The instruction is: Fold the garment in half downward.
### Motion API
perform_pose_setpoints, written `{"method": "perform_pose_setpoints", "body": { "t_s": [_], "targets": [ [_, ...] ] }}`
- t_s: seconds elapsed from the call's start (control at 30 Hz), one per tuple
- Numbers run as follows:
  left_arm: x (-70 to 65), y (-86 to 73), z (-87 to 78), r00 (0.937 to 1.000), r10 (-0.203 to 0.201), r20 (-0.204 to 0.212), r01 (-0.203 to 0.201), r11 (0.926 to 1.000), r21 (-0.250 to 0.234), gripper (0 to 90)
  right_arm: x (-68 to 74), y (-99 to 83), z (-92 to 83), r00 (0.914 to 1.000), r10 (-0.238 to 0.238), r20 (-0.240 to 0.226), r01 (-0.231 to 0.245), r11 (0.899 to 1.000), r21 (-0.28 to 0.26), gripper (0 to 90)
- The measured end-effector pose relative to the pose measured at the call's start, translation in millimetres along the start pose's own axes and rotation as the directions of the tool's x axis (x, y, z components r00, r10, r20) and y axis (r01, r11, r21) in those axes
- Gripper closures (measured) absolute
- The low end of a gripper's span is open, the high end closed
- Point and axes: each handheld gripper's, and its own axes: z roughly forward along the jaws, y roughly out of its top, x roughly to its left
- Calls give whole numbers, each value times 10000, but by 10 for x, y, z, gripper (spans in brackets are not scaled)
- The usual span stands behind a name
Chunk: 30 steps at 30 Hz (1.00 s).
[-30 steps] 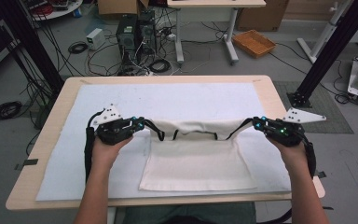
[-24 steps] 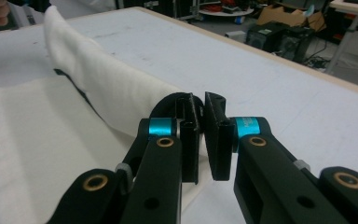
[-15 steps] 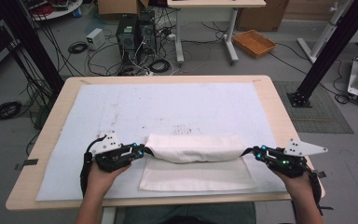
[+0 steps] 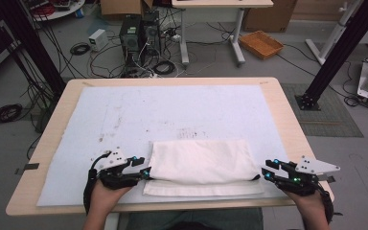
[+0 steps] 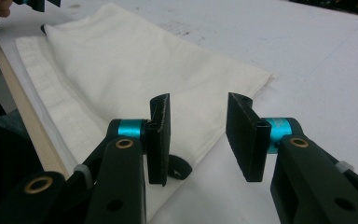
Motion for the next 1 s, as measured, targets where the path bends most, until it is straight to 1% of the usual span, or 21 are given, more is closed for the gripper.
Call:
{"method": "perform_pose_setpoints", "body": {
  "t_s": [0.07, 0.1, 0.13, 0.17, 0.2, 0.27, 0.3, 0.33, 0.37, 0.4, 0.47, 0.5, 0.53, 0.63, 0.7, 0.77, 0.83, 0.93, 1.0],
  "targets": [
    [-25, -20, 58, 9999, -2, 140, -1, 9999, 164, 519, 19, -29, 42, 10000, -7, 50, 6, 9996, 276, 616],
    [-39, -30, 87, 9998, 28, 173, -34, 9995, 312, 519, 29, -39, 61, 9999, -80, 63, 78, 9992, 393, 616],
    [-48, -36, 103, 9998, 59, 189, -67, 9991, 409, 519, 44, -51, 83, 10000, -51, 64, 48, 9985, 549, 616],
    [-61, -44, 125, 9998, 39, 201, -50, 9985, 552, 519, 47, -55, 98, 9999, -104, 55, 101, 9982, 598, 616],
    [-74, -41, 138, 9998, 180, 130, -190, 9970, 751, 521, 56, -60, 116, 10000, -95, 2, 95, 9977, 670, 616],
    [-92, -33, 156, 9992, 386, 72, -391, 9951, 911, 528, 72, -69, 157, 9998, -174, 26, 171, 9960, 882, 624],
    [-92, -33, 163, 9993, 362, 39, -364, 9946, 967, 536, 83, -73, 181, 9999, -129, -1, 128, 9943, 1054, 629],
    [-96, -33, 166, 9993, 377, -53, -370, 9943, 1003, 564, 83, -79, 210, 9996, -263, -29, 265, 9925, 1195, 641],
    [-104, -31, 173, 9989, 460, -75, -449, 9931, 1081, 602, 92, -86, 235, 9995, -315, 41, 306, 9893, 1428, 652],
    [-120, -30, 182, 9982, 600, -54, -589, 9912, 1186, 646, 97, -91, 259, 9996, -286, -28, 287, 9868, 1595, 684],
    [-145, -27, 199, 9961, 874, -81, -856, 9873, 1335, 696, 114, -97, 276, 9993, -367, -88, 376, 9864, 1598, 766],
    [-148, -28, 198, 9959, 899, -90, -879, 9871, 1337, 717, 117, -93, 279, 9992, -389, -99, 400, 9863, 1603, 796],
    [-148, -29, 194, 9961, 885, -46, -872, 9877, 1300, 748, 118, -87, 283, 9989, -456, -132, 471, 9861, 1591, 820],
    [-147, -30, 184, 9953, 968, 62, -969, 9880, 1200, 851, 137, -71, 290, 9981, -617, -78, 621, 9851, 1604, 839],
    [-133, -32, 169, 9963, 839, 165, -852, 9904, 1087, 862, 145, -60, 281, 9975, -700, 7, 691, 9858, 1533, 843],
    [-110, -38, 142, 9978, 590, 317, -613, 9953, 754, 866, 146, -44, 254, 9977, -676, 34, 665, 9884, 1366, 845],
    [-94, -36, 106, 9979, 408, 505, -431, 9980, 453, 868, 143, -29, 218, 9978, -655, 98, 638, 9907, 1199, 845],
    [-97, -3, 40, 9969, 381, 684, -393, 9991, 176, 868, 147, -4, 150, 9979, -635, 139, 618, 9933, 972, 846],
    [-114, 28, -11, 9955, 432, 843, -434, 9991, 8, 868, 158, 17, 107, 9975, -688, 157, 672, 9939, 873, 850]
  ]
}}
